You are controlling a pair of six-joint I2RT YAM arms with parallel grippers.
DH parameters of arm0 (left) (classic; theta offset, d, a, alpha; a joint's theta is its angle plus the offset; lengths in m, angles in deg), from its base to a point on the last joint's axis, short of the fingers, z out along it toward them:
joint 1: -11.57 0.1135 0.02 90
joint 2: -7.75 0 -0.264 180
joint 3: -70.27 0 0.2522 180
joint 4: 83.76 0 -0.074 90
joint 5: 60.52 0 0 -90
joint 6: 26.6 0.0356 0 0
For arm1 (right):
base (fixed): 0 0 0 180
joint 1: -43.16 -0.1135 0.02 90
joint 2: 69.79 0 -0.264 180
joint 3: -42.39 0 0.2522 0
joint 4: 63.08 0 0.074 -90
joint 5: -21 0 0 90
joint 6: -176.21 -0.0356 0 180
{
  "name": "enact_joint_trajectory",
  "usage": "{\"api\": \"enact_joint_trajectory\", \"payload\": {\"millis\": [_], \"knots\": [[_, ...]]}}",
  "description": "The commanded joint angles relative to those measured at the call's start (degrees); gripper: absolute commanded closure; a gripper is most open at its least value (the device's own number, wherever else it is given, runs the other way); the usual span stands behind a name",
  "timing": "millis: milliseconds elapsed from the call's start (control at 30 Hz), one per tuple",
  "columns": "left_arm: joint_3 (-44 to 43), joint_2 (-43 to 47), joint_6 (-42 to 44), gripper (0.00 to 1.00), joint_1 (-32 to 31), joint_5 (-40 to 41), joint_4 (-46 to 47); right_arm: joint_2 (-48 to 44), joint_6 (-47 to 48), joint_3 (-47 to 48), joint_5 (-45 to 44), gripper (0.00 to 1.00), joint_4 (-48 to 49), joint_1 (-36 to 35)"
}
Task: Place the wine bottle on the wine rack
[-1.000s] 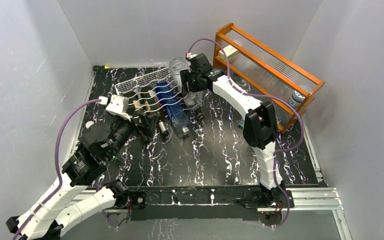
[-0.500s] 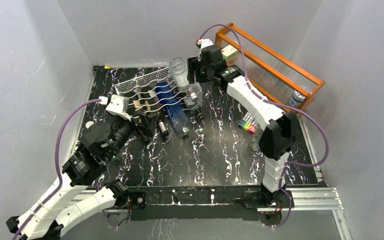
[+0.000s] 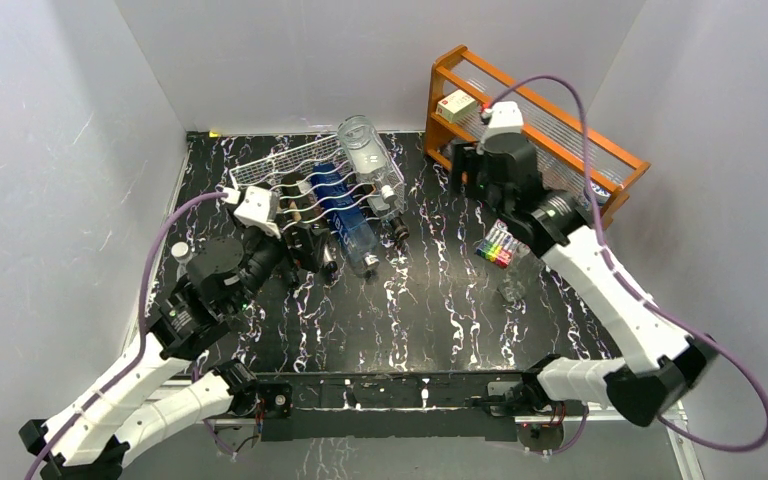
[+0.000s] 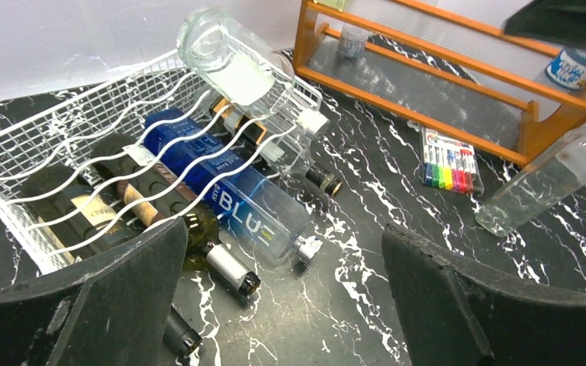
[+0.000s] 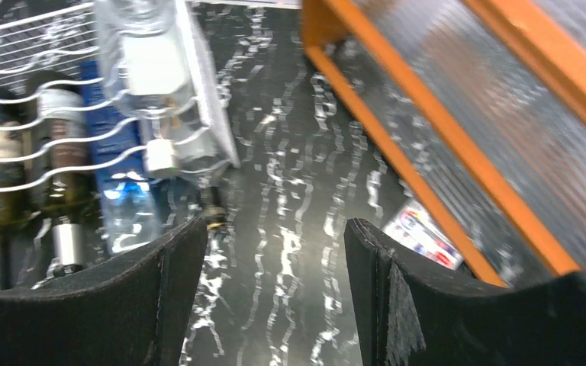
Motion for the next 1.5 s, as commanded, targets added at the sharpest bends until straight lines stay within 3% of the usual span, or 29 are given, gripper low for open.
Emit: {"api": "enact_joint_trajectory", "payload": {"millis": [0, 133, 233, 867, 1067, 1467], "knots": [[1.0, -1.6, 0.6, 0.02, 0.0, -2.1, 3.6, -7.1, -1.4, -1.4, -16.4, 0.23, -7.6, 0.3], [1.2, -3.0, 0.3, 0.02, 0.0, -3.2, 4.3, -8.0, -3.6, 0.4, -27.1, 0.23, -15.1, 0.3], [0.9, -3.8, -0.1, 0.02, 0.0, -3.9, 4.1, -8.2, -3.9, -0.5, -29.4, 0.23, -16.0, 1.0], [1.4, -6.0, -2.3, 0.02, 0.0, -5.1, 4.6, -16.0, -14.2, -14.0, -15.3, 0.22, -19.0, 11.7], [1.1, -7.5, -2.4, 0.02, 0.0, -6.0, 4.9, -19.6, -15.4, -18.6, -12.3, 0.32, -17.6, 11.8], [1.1, -8.1, -2.9, 0.02, 0.0, -6.1, 4.8, -20.8, -12.3, -20.6, -17.1, 0.67, -14.9, 11.8]]}}
